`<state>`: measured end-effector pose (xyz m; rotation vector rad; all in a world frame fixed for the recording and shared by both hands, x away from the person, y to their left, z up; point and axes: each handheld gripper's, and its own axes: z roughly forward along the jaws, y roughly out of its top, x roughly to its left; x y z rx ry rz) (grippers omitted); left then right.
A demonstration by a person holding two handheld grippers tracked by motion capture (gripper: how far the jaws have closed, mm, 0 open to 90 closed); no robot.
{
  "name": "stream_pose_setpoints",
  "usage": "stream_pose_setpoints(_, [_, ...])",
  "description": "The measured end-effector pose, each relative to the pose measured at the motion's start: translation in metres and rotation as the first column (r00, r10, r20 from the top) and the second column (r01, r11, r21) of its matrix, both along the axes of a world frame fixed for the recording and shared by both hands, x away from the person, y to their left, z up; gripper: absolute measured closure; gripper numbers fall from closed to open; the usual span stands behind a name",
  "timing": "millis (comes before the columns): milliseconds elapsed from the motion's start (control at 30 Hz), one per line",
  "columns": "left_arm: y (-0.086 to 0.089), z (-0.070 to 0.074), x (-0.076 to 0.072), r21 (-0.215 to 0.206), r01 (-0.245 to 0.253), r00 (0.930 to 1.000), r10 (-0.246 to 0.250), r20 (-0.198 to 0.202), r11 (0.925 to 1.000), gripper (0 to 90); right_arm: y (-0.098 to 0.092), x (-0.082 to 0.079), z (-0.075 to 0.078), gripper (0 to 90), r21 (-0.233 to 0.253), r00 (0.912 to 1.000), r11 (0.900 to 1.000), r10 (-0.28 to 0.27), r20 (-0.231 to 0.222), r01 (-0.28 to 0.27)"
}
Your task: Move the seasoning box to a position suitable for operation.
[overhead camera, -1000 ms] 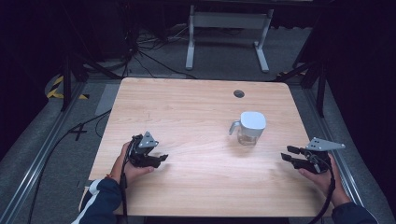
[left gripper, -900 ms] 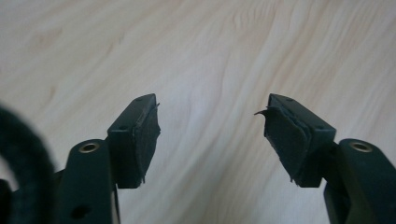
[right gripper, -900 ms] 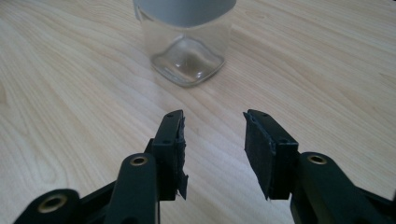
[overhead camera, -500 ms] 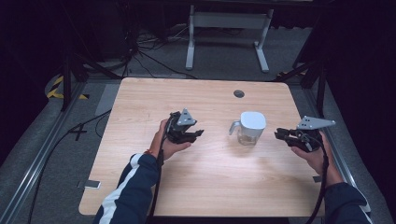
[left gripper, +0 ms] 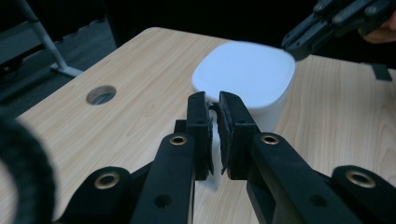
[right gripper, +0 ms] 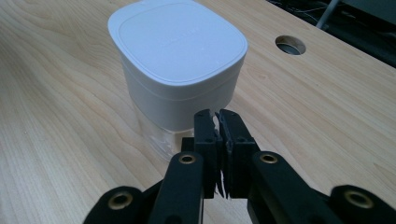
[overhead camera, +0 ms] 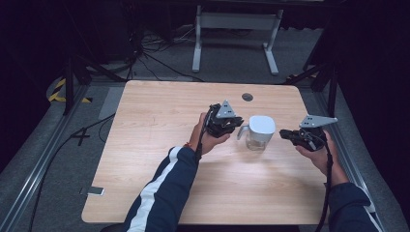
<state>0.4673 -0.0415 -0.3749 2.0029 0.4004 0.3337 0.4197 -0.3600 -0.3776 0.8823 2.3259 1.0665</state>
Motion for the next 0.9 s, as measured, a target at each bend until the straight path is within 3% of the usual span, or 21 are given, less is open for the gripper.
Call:
stream_pose_setpoints(167, [-0.018,0.001,0.007,0.027,0.015,0.9999,-0.015,0.002,0.9995,85.6,0.001,0.0,-0.001,87.1,-0.006,1.0,1.0,0.004,0.006,-0.004])
stream_pose_setpoints(400, [-0.037,-0.005,0.014,0.02,0.023,0.9996,-0.022,-0.017,0.9995,86.6,0.0,0.0,-0.001,87.4,-0.002,0.9999,1.0,0.008,0.008,-0.008])
stream_pose_setpoints(600, [-0.04,-0.006,0.016,0.035,0.012,0.9999,-0.012,-0.007,0.9993,88.1,0.003,-0.003,0.001,89.1,-0.015,0.9989,1.0,0.01,0.045,-0.009])
stream_pose_setpoints(900, [-0.038,-0.009,0.013,-0.001,0.002,1.0,-0.002,-0.008,1.0,89.6,0.005,-0.005,0.004,89.2,-0.002,0.9983,1.0,0.016,0.056,-0.016])
